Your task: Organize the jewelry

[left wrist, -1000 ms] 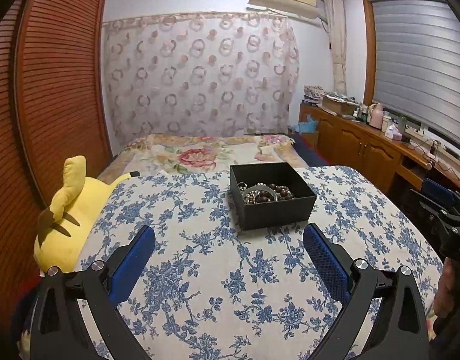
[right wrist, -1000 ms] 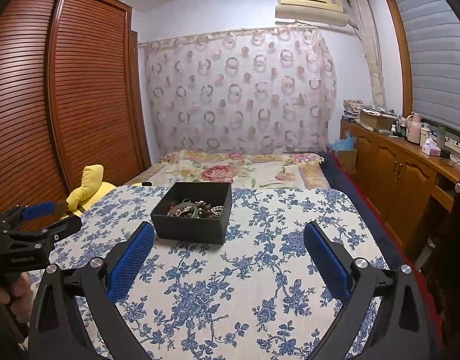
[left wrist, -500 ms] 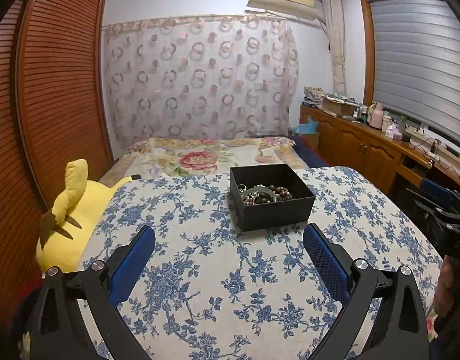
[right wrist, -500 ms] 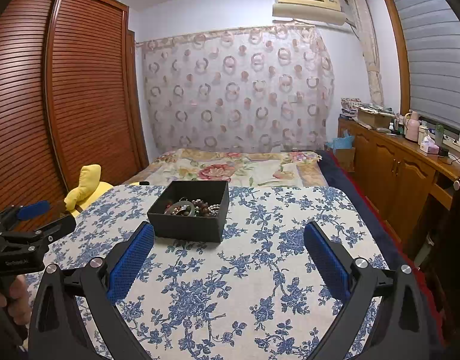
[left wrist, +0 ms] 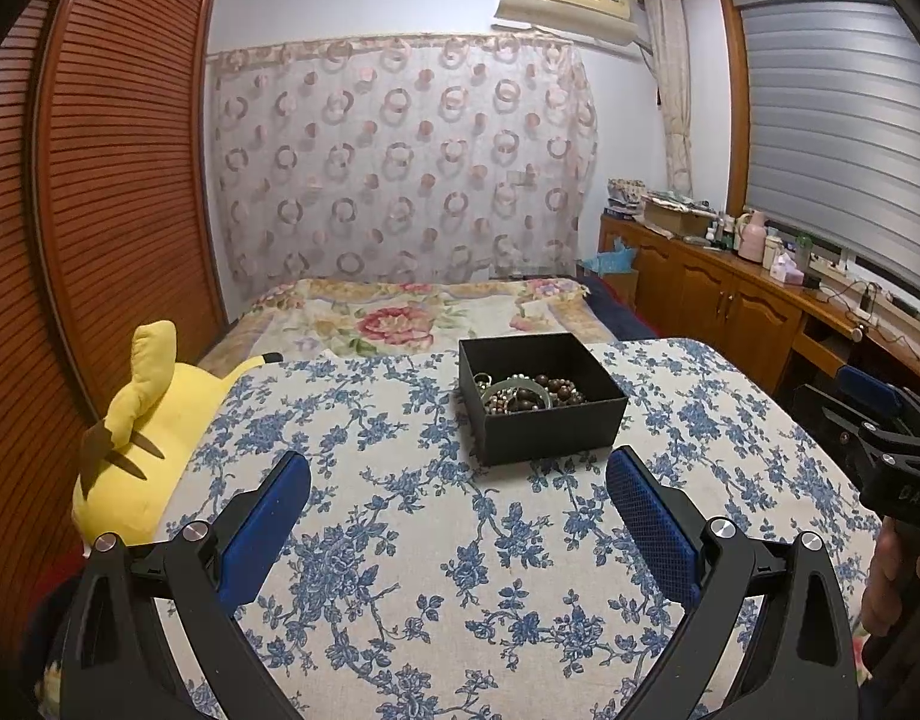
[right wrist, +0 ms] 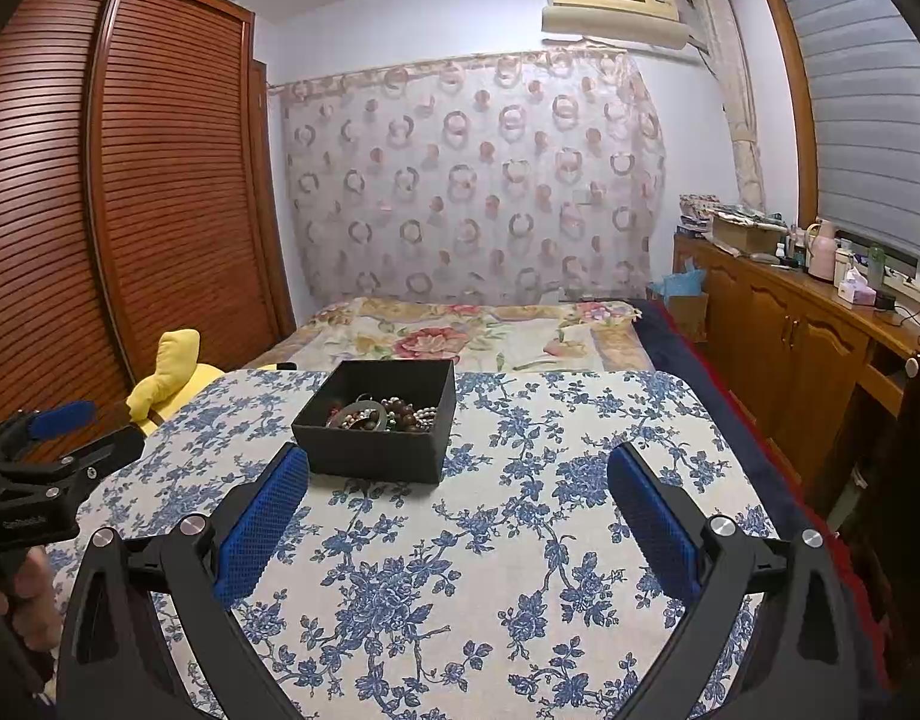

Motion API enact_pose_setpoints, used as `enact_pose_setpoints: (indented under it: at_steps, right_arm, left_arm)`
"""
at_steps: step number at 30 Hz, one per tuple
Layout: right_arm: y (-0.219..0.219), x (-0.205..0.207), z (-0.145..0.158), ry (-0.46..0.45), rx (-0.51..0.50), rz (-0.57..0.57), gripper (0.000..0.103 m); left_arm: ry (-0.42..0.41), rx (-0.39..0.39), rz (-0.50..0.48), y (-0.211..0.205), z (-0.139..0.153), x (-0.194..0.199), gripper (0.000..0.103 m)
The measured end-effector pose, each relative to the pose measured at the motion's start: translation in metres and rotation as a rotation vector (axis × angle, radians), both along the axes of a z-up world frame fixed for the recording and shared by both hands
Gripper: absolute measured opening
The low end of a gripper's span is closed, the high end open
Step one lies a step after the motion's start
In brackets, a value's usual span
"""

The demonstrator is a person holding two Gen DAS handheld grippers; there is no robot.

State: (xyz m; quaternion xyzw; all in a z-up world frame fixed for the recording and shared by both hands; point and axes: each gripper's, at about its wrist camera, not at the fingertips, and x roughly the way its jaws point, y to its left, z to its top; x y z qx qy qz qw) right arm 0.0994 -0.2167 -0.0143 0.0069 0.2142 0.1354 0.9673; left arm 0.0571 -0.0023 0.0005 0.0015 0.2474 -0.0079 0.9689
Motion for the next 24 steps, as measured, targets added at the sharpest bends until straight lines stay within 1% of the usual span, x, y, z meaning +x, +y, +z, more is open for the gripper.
enact_pose_setpoints:
  at_steps: [11, 24]
  right_arm:
    - [-0.0004, 0.0004, -0.0008, 0.002, 0.001, 0.001, 0.1]
    - [-0.0009, 0.0, -0.0013, 0.0, 0.001, -0.002, 0.1]
  left_arm:
    - [-0.018, 0.003, -0.005, -0.0021, 0.0068, -0.0028, 0.095]
    - [-0.019, 0.0, -0.007, -0.001, 0.0055, -0.0037, 0.095]
